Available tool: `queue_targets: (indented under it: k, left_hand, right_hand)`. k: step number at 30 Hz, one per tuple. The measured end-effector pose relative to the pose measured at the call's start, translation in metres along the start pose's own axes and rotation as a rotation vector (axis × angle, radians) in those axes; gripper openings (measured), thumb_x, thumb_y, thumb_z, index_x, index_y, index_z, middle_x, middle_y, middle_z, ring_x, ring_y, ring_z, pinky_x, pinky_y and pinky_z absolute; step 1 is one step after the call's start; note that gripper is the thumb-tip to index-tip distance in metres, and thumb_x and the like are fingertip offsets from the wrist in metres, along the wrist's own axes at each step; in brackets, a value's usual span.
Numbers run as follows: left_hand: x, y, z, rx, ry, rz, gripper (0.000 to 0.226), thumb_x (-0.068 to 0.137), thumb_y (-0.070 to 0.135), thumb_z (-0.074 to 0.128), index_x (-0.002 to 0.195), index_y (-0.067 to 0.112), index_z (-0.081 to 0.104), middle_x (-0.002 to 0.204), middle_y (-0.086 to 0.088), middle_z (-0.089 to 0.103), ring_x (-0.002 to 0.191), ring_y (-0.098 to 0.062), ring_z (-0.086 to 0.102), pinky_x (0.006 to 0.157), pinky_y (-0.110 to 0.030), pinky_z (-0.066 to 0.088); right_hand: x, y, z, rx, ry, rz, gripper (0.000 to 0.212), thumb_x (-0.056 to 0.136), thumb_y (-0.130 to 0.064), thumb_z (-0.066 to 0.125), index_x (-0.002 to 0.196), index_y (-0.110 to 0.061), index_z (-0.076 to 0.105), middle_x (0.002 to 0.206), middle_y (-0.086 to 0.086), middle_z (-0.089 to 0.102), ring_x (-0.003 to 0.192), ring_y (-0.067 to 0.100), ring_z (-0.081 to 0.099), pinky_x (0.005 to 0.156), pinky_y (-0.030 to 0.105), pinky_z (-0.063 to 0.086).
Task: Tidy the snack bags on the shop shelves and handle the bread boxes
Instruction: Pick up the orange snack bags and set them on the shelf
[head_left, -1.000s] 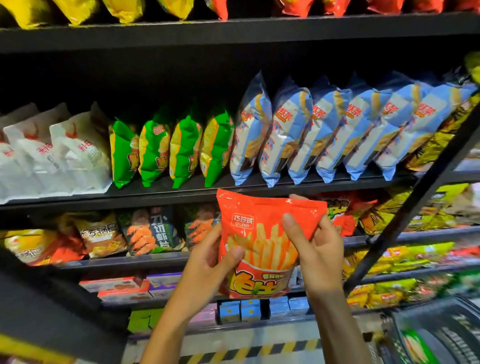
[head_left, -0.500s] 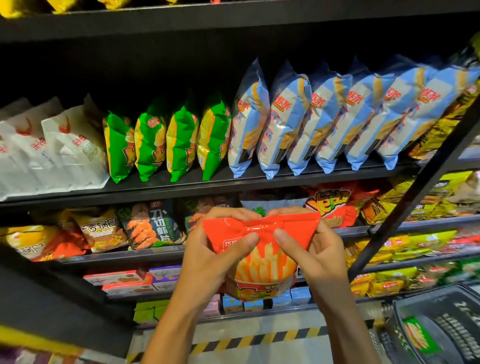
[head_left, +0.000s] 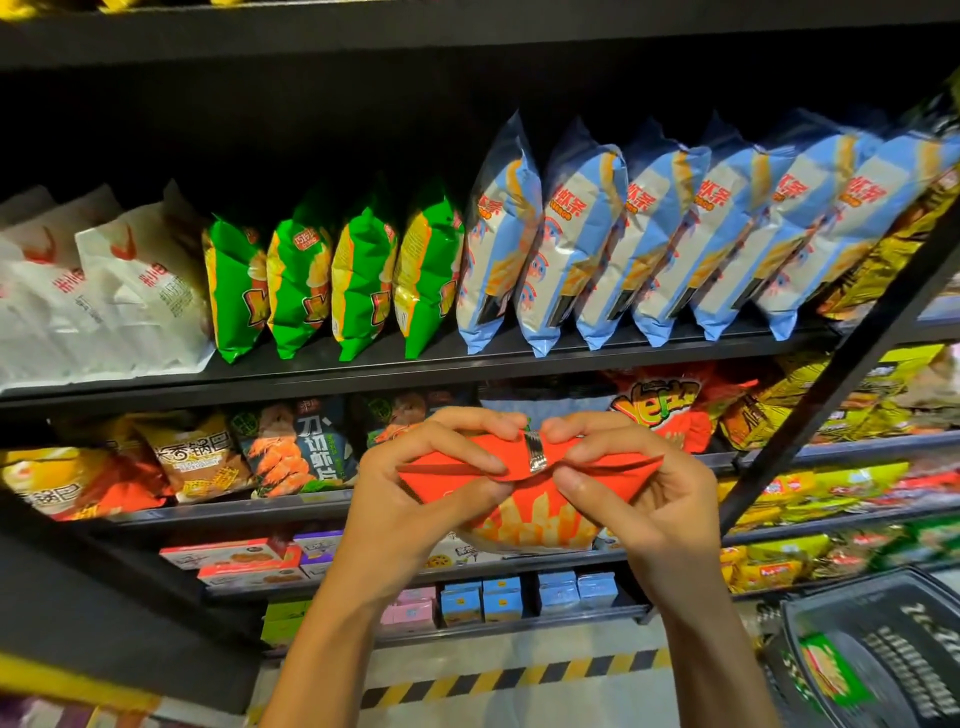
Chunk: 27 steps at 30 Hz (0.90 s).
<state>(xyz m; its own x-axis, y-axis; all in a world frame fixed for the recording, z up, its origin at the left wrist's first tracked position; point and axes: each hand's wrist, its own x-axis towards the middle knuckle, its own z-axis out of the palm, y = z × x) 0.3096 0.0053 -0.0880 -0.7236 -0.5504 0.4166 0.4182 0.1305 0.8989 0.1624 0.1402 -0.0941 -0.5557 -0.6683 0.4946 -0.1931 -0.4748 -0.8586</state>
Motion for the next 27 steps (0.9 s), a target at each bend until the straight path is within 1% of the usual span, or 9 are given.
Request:
queue_targets:
  k: [3,6,9,11,14,16,18,23,27]
  left_hand:
    - [-0.001,0.002,-0.006,-0.017,-0.038,-0.026,0.023,0.079,0.016,0.084,0.101,0.016,0.076,0.127,-0.013,0.069,0.129,-0.036,0.061,0.097,-0.049,0.055]
    - [-0.003,0.007,-0.012,-0.026,-0.097,-0.070,0.043,0.079,0.022,0.087,0.118,0.018,0.071,0.136,-0.012,0.064,0.133,-0.035,0.056,0.099,-0.043,0.055]
    - [-0.004,0.008,-0.015,0.049,-0.160,-0.123,0.057,0.079,0.011,0.086,0.130,0.016,0.062,0.143,-0.011,0.059,0.135,-0.033,0.054,0.102,-0.042,0.054]
    - [-0.005,0.007,-0.015,0.062,-0.111,-0.147,0.056,0.079,0.002,0.084,0.128,0.019,0.064,0.141,-0.008,0.062,0.131,-0.029,0.059,0.098,-0.037,0.055]
    - [-0.007,0.005,-0.014,0.057,-0.008,-0.155,0.045,0.084,0.005,0.082,0.123,0.023,0.068,0.133,-0.007,0.068,0.122,-0.024,0.066,0.093,-0.030,0.055]
    - [-0.007,0.004,-0.012,0.036,0.006,-0.151,0.042,0.086,-0.002,0.074,0.120,0.023,0.069,0.131,-0.006,0.070,0.119,-0.021,0.067,0.091,-0.028,0.056]
    - [-0.007,0.003,-0.012,0.015,0.000,-0.159,0.043,0.085,-0.005,0.067,0.117,0.024,0.069,0.128,-0.004,0.072,0.116,-0.019,0.069,0.089,-0.027,0.057]
    - [-0.007,0.000,-0.011,0.001,-0.035,-0.184,0.044,0.084,0.002,0.078,0.114,0.034,0.073,0.128,-0.002,0.072,0.118,-0.020,0.068,0.090,-0.027,0.057]
    - [-0.006,-0.004,-0.010,-0.015,-0.016,-0.208,0.042,0.082,0.004,0.078,0.112,0.032,0.074,0.128,-0.003,0.072,0.119,-0.022,0.068,0.090,-0.030,0.057]
  right_hand:
    - [0.000,0.003,0.002,0.036,0.044,0.028,0.021,0.082,-0.001,0.073,0.090,-0.020,0.075,0.108,0.009,0.076,0.109,0.032,0.070,0.093,0.039,0.055]
    - [0.000,0.005,0.004,0.110,0.114,0.079,0.025,0.081,0.000,0.072,0.094,-0.021,0.072,0.107,0.014,0.075,0.108,0.032,0.070,0.092,0.036,0.056]
    - [0.001,0.004,0.006,0.111,0.140,0.122,0.028,0.086,0.002,0.075,0.101,-0.020,0.067,0.109,0.014,0.074,0.107,0.030,0.071,0.090,0.035,0.057]
    - [0.002,0.002,0.007,0.094,0.140,0.132,0.031,0.086,0.001,0.075,0.108,-0.017,0.064,0.112,0.012,0.074,0.108,0.028,0.071,0.089,0.035,0.058]
    - [0.002,-0.001,0.006,0.103,0.097,0.114,0.031,0.085,-0.005,0.077,0.111,-0.017,0.065,0.118,0.012,0.072,0.113,0.029,0.070,0.091,0.035,0.058]
    - [0.002,-0.003,0.002,0.096,0.094,0.096,0.025,0.081,-0.009,0.078,0.103,-0.015,0.069,0.115,0.013,0.073,0.112,0.028,0.070,0.091,0.033,0.058]
    - [0.002,-0.003,-0.005,0.060,0.092,0.058,0.019,0.078,-0.011,0.078,0.093,-0.020,0.074,0.109,0.012,0.075,0.108,0.026,0.071,0.091,0.031,0.057]
    - [-0.001,0.001,-0.016,-0.011,0.030,-0.014,0.016,0.077,-0.011,0.086,0.082,-0.020,0.073,0.098,0.006,0.075,0.101,0.026,0.072,0.092,0.032,0.056]
    - [-0.002,0.004,-0.018,0.002,0.035,0.015,0.025,0.078,-0.039,0.087,0.090,-0.022,0.074,0.104,0.005,0.075,0.106,0.026,0.070,0.095,0.034,0.055]
